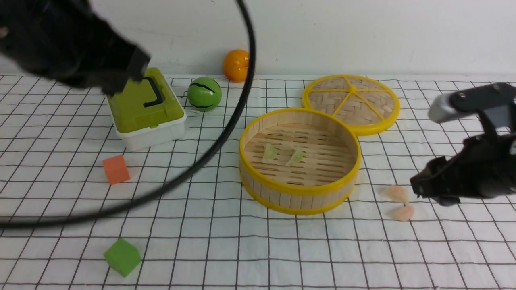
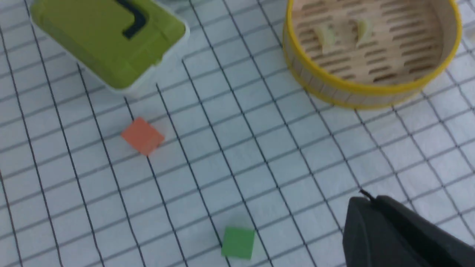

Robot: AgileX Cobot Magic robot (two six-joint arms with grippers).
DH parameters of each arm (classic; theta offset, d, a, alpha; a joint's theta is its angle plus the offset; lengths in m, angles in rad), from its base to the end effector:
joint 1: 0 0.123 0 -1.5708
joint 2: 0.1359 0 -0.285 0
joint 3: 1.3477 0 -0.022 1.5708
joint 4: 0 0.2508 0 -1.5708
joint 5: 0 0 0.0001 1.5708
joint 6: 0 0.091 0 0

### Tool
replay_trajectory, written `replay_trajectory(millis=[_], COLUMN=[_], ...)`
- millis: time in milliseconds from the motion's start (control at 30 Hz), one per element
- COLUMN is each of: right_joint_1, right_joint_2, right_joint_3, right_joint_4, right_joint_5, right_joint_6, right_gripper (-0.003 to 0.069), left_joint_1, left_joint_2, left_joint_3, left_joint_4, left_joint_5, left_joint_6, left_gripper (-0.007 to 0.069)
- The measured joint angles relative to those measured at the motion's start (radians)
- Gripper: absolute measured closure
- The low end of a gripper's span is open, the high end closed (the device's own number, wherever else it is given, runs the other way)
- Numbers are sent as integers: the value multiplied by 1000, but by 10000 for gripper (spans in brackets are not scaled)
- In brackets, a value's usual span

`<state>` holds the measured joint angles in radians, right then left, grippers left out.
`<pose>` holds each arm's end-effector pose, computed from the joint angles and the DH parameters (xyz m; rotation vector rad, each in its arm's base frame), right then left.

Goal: Put the dumplings into the steamer on the table with the white tablecloth.
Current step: 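Reach for and grasp a dumpling lying on the table beside the steamer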

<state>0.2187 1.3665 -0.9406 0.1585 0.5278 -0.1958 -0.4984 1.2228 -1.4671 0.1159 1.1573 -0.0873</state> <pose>0.2751 0.0686 0.2759 -0.3721 2.4067 0.1688 0.2079 -0.1022 0.4376 0.4942 2.3403 -0.1273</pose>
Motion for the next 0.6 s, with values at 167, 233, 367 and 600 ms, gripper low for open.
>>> replay_trajectory(millis=[167,233,367,600], right_joint_1=[-33,-55,-68,-68], right_joint_2=[239,388,539,623], right_joint_3=[-135,-227,-343,-454], right_joint_4=[-122,-142,-152,-129], right_joint_5=[-22,-9,70,114], right_joint_6=[102,143,121,-6], right_gripper=[210,210,209,209], left_joint_1=[0,0,0,0], left_joint_2=[-168,-252,-373,-521], left_joint_3=[279,430,592,813], left_joint_4=[9,44,75,101], left_joint_5=[-58,-69,-95,-231], left_joint_6=[0,-1,-4,-3], left_gripper=[637,637,637,637])
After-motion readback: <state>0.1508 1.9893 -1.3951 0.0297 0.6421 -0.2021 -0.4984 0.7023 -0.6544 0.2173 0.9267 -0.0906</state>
